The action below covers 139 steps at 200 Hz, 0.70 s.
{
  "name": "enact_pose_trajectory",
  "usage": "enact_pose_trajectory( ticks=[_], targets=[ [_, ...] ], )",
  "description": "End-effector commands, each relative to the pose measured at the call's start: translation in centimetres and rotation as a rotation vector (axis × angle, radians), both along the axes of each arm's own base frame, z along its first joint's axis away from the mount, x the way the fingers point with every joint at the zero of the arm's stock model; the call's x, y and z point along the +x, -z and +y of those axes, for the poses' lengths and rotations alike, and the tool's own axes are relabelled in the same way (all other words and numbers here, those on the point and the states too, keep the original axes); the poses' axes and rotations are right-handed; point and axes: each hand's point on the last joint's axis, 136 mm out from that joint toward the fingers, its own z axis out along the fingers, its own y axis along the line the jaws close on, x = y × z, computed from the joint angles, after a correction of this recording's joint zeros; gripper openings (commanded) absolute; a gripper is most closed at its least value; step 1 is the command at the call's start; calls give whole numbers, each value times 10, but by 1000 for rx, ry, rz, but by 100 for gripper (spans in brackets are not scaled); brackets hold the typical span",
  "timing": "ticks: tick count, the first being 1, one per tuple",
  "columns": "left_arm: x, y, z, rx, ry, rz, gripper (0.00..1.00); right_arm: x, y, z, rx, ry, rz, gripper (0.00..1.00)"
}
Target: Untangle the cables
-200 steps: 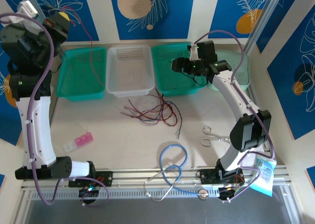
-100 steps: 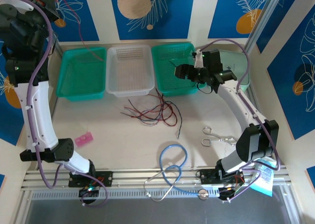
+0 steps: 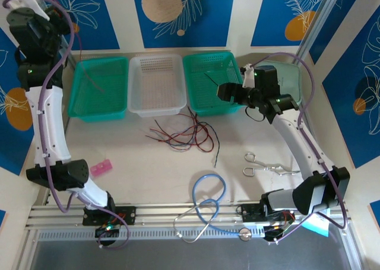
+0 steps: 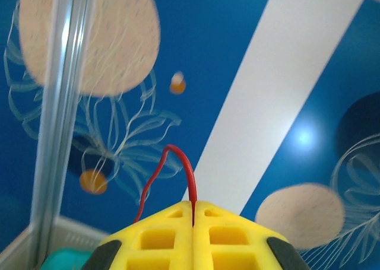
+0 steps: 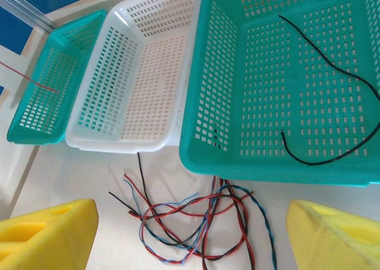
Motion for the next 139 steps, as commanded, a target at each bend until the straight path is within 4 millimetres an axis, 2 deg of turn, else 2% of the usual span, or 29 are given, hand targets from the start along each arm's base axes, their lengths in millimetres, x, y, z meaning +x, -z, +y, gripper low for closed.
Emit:
enact_pose_trajectory(
  ticks=[1,17,57,107,139],
  targets=[
    [-4,17,5,16,8,-3,0,-12,-1,-4,-9,-6,7,83],
    [1,42,4,-3,26,38,0,-14,-2,-2,-3,-7,8,82],
    [19,130,-9,-54,120,212,0,-15,6,5,-8,-21,43,82],
    [35,224,-15,-143,167,424,0,-22,15,4,-18,-12,63,82],
    [40,284,-1,-238,122,578,0,-26,16,2,-20,-8,64,82]
  ],
)
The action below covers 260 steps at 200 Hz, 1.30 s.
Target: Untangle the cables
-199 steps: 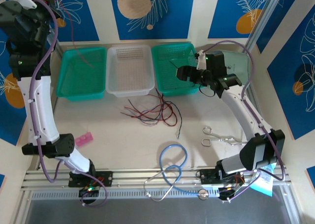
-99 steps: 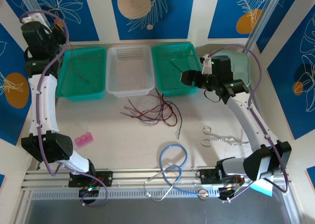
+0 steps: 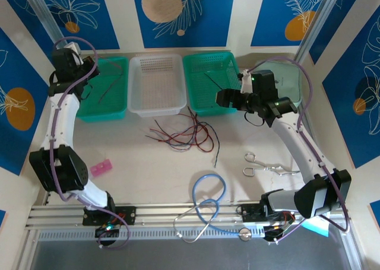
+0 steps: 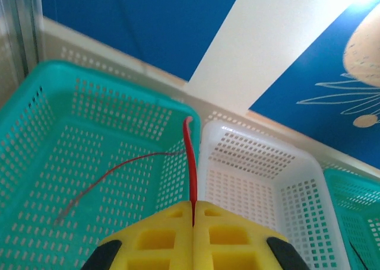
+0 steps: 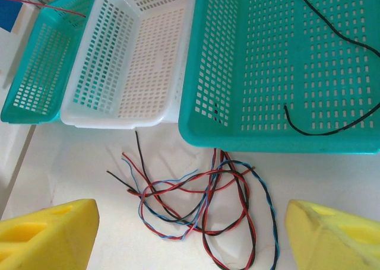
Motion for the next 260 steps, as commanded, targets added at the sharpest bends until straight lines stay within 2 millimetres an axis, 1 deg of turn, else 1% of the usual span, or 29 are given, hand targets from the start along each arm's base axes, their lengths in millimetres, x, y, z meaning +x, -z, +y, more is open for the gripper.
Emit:
enact_pose_trajectory(
  ticks=[1,20,30,51,73,87,105,119,133,144,168,181,228,260],
  targets=[
    [1,50,12,-78,-32,132,0,-9,0,-3,2,10,7,82],
    [-2,80,25,-105,-92,212,0,-12,1,-3,1,7,7,82],
    [-5,93,33,-110,-124,250,0,-13,2,-4,-3,6,7,82],
    [-15,111,51,-104,-193,309,0,-14,4,-5,-11,5,9,82],
    [-18,127,59,-132,-218,340,0,-13,6,-4,-9,4,9,82],
    [-13,137,56,-182,-187,358,0,-12,8,-4,-6,6,16,82],
    [-1,152,44,-233,-108,408,0,-11,9,-2,3,2,20,82],
    [3,172,38,-254,-82,490,0,-11,11,-1,6,4,22,82],
    [5,187,34,-236,-64,543,0,-11,12,0,5,3,26,82],
    [7,194,33,-174,-59,569,0,-11,13,0,1,4,26,82],
    [10,198,33,17,-68,592,0,-11,13,-2,-8,6,21,82],
    [12,203,31,70,-58,606,0,-11,13,-2,-9,6,21,82],
    [17,240,21,114,-10,705,0,-12,16,-3,-14,7,30,82],
    [26,245,18,131,6,725,0,-14,17,-2,-8,5,40,82]
  ],
)
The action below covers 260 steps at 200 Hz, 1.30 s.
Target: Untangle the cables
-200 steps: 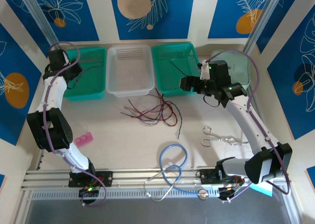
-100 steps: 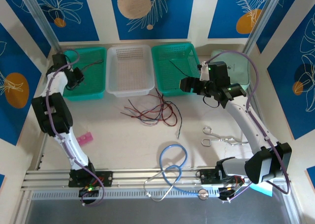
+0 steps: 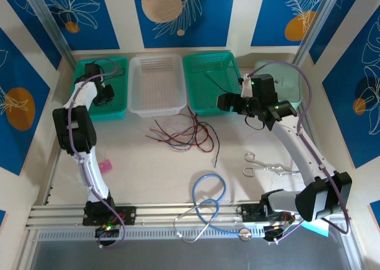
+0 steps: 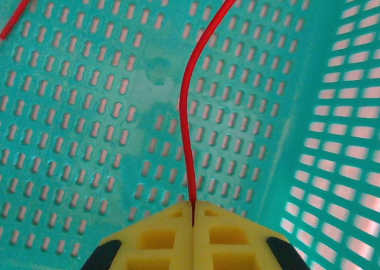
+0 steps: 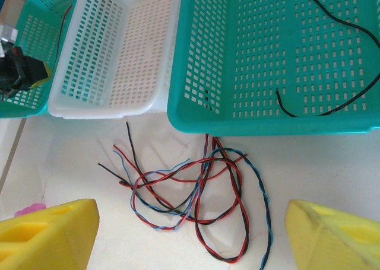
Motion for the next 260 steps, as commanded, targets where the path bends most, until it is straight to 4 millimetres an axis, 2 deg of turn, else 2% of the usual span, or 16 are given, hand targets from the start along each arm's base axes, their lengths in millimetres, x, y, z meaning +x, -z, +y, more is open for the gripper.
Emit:
enact_pose_trajectory(
  ticks=[1,15,22,28,46,76,100,124,143,161,178,190,222,260],
  targets=[
    [-1,4,3,38,25,48,0,-6,3,1,5,-3,16,82],
    [1,1,1,41,38,51,21,-9,2,2,9,-2,17,82],
    [1,-2,2,43,40,47,38,-10,1,1,9,0,14,82],
    [2,-5,2,47,43,42,49,-11,1,1,9,2,12,82],
    [2,-25,2,68,41,3,60,-16,-3,0,12,9,5,82],
    [0,-71,5,104,32,-99,68,-26,-10,-3,13,18,-6,82],
    [-5,-114,-1,119,53,-170,71,-37,-4,-6,2,43,18,82],
    [-21,-158,-13,119,110,-242,73,-54,19,-8,-1,89,125,81],
    [-42,-186,-33,93,160,-299,72,-68,44,-3,1,102,207,80],
    [-65,-202,-64,75,237,-338,70,-82,70,-2,-25,118,281,79],
    [-90,-204,-104,69,336,-343,70,-93,93,-4,-52,140,346,79],
    [-111,-198,-137,35,403,-346,70,-101,109,-6,-69,153,389,78],
    [-169,-155,-210,-88,488,-324,70,-116,140,-8,-138,169,482,74],
    [-227,-100,-274,-169,566,-236,67,-127,171,1,-193,155,552,63]
  ],
)
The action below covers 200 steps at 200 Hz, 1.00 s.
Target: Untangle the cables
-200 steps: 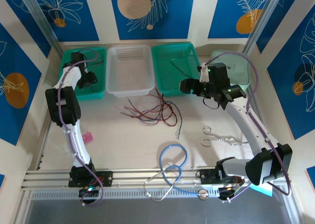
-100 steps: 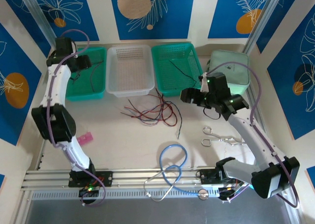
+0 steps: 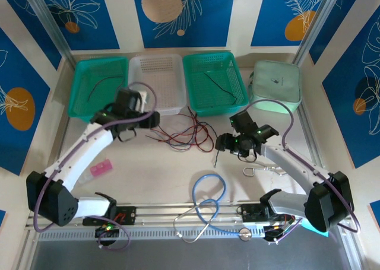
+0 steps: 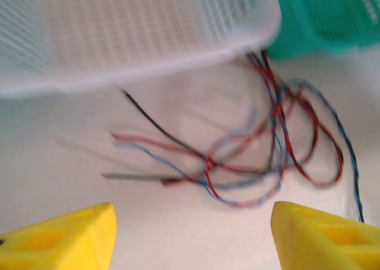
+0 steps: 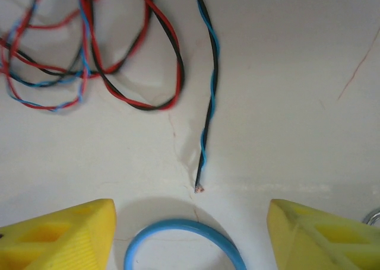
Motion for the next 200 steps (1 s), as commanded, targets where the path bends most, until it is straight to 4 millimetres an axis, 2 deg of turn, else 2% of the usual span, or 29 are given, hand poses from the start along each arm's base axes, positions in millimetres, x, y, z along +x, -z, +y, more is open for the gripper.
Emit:
enact_pose_trajectory(
  ticks=[1,38,76,146,200],
  targets=[
    [-19,9,-31,-75,-12,3,67,-8,20,1,-35,16,56,62],
    [-53,31,-69,-86,53,52,67,-12,43,11,-55,-31,100,45],
    [-73,45,-87,-95,76,88,67,-12,65,18,3,-45,116,30],
    [-69,45,-104,-96,90,91,65,5,75,26,88,-47,135,20],
    [-68,46,-105,-84,100,93,65,3,85,31,98,-62,179,18]
  ],
)
